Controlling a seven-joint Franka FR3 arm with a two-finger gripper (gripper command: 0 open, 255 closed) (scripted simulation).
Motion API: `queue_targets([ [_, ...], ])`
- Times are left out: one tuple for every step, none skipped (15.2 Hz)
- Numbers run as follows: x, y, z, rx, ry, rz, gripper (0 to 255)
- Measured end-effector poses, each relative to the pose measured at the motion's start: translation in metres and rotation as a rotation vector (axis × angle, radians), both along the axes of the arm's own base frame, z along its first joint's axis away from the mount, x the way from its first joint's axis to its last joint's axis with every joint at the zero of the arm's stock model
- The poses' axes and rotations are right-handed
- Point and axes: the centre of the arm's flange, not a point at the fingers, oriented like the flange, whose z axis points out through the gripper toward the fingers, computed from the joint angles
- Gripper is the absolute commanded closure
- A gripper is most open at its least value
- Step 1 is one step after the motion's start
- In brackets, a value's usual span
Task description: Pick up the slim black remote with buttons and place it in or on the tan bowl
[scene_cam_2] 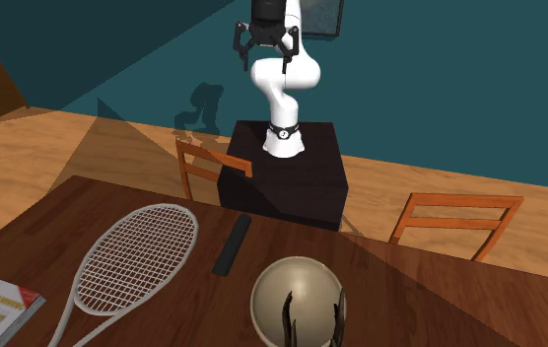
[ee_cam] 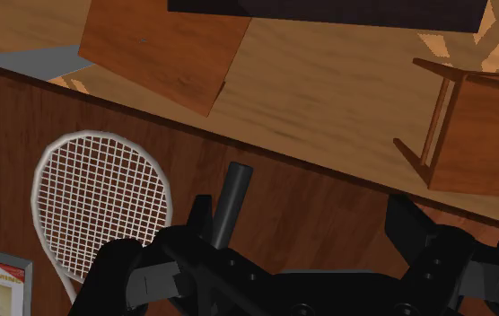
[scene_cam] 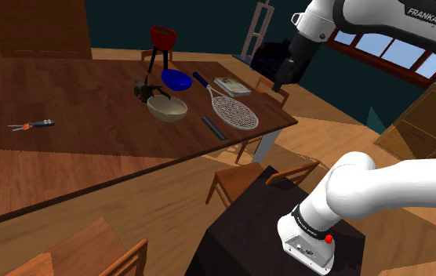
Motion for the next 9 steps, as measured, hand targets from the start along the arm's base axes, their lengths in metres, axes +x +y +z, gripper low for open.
queue_targets([
  [0.0, 0.0, 0.0, 0.0, 0.0, 0.0, 0],
  [0.003, -0.002, -0.005, 0.001, -0.001, -0.005, 0],
  [0.008, -0.003, -0.014, 0.001, -0.004, -0.011, 0],
  [0.014, -0.006, -0.023, 0.002, -0.007, -0.019, 0],
  [0.02, -0.005, -0.031, 0.004, -0.011, -0.027, 0],
  [0.026, -0.005, -0.042, 0.005, -0.015, -0.036, 0],
  [0.034, -0.007, -0.055, 0.006, -0.018, -0.045, 0],
  [0.04, -0.009, -0.066, 0.007, -0.023, -0.054, 0],
  [0.045, -0.012, -0.078, 0.008, -0.027, -0.063, 0],
])
